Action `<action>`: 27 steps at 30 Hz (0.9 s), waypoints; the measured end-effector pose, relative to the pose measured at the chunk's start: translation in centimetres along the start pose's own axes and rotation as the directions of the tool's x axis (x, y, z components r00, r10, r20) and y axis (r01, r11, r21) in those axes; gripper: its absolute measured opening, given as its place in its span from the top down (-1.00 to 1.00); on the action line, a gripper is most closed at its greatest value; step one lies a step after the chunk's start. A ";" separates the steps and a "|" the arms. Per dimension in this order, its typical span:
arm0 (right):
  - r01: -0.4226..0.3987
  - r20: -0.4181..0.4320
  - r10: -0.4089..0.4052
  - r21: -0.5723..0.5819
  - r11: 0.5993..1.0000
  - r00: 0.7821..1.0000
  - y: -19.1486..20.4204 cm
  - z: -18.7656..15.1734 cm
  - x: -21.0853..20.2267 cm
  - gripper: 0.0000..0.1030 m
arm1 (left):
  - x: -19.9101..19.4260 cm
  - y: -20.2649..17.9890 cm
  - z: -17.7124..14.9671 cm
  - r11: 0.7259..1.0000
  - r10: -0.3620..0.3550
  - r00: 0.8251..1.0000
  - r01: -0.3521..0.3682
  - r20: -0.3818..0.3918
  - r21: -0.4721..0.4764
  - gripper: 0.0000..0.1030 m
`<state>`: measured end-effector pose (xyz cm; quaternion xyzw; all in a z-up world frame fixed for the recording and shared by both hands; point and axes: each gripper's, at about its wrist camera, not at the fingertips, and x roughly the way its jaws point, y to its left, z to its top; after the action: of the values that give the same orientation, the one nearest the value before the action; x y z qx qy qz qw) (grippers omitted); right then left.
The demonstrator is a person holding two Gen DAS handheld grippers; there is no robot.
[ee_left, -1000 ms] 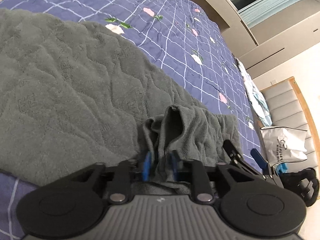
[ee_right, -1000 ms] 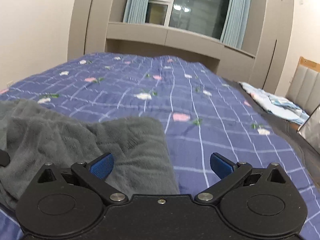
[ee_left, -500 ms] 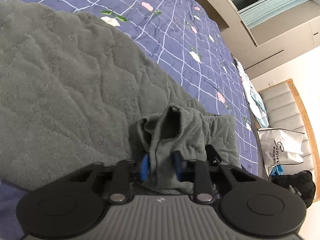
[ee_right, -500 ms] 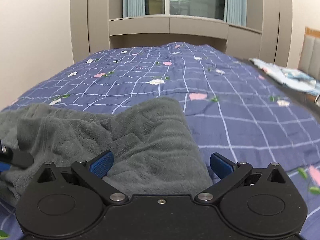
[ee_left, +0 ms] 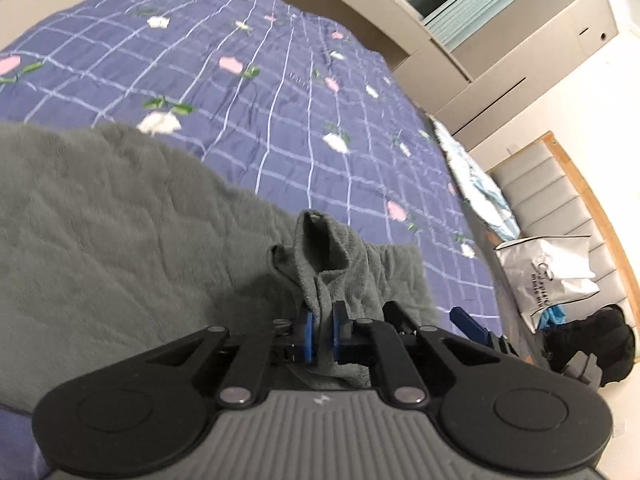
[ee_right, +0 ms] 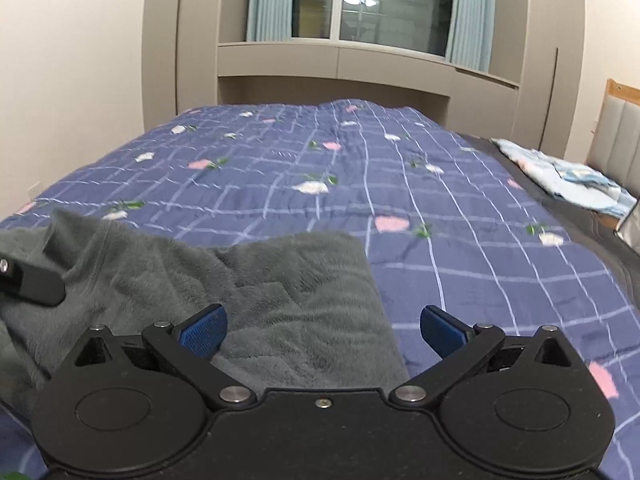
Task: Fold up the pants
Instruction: 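Tuck the cuff fabric onto the pants and open the left gripper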
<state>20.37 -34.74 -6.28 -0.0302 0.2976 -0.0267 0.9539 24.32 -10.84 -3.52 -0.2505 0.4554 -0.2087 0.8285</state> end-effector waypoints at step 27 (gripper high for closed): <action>-0.149 -0.045 0.143 -0.186 0.971 0.989 9.4 -1.7 -1.4 -0.99 | -5.2 11.1 -0.8 0.987 0.129 0.990 -0.133 -0.049 -0.087 0.22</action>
<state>18.61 -25.37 -7.58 -0.0979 0.3152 0.0715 0.9412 22.34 0.72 -7.29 -0.2525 0.4978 -0.1382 0.8182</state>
